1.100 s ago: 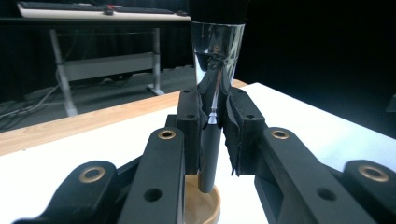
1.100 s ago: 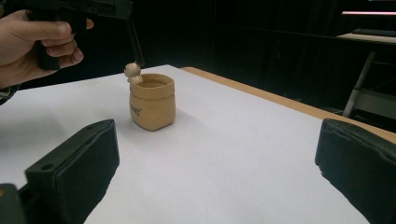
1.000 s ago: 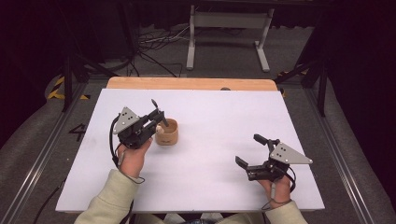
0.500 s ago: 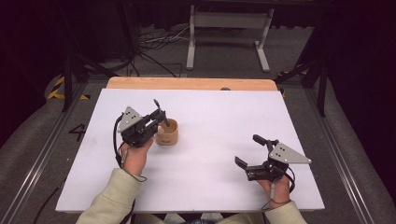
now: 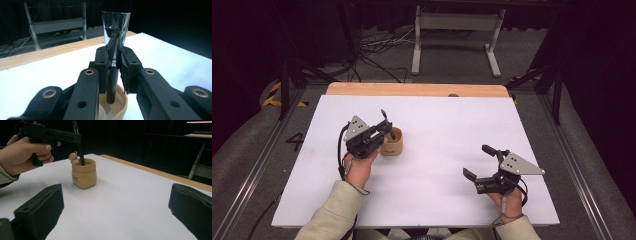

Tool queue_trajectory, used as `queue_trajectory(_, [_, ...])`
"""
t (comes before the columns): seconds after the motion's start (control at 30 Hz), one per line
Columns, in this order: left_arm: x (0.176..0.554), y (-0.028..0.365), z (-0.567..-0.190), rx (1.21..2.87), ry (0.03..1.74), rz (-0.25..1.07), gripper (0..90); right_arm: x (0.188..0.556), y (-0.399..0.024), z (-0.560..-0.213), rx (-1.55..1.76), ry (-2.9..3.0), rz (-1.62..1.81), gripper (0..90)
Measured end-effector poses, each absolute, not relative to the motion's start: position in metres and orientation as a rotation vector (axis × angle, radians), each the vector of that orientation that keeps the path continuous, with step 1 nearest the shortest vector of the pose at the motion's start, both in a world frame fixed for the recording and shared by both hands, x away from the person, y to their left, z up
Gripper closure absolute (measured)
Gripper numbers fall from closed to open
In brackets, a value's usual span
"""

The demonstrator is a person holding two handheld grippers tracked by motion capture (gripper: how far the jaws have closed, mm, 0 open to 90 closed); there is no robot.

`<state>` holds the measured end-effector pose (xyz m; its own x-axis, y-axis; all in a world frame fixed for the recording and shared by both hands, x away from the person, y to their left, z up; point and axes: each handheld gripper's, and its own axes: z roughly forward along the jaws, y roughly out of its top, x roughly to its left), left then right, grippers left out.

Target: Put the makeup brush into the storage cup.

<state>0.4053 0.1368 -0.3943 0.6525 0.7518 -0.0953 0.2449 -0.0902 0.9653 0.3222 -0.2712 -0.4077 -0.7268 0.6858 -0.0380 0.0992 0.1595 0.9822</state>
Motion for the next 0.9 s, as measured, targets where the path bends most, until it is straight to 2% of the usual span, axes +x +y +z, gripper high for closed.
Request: queue_trajectory(0.9, [0.4099, 0.1335, -0.4031, 1.742, 0.834, 0.483, 77.2, 0.3241, -0.2729, -0.4072, 0.763, 1.954, 1.631, 0.1])
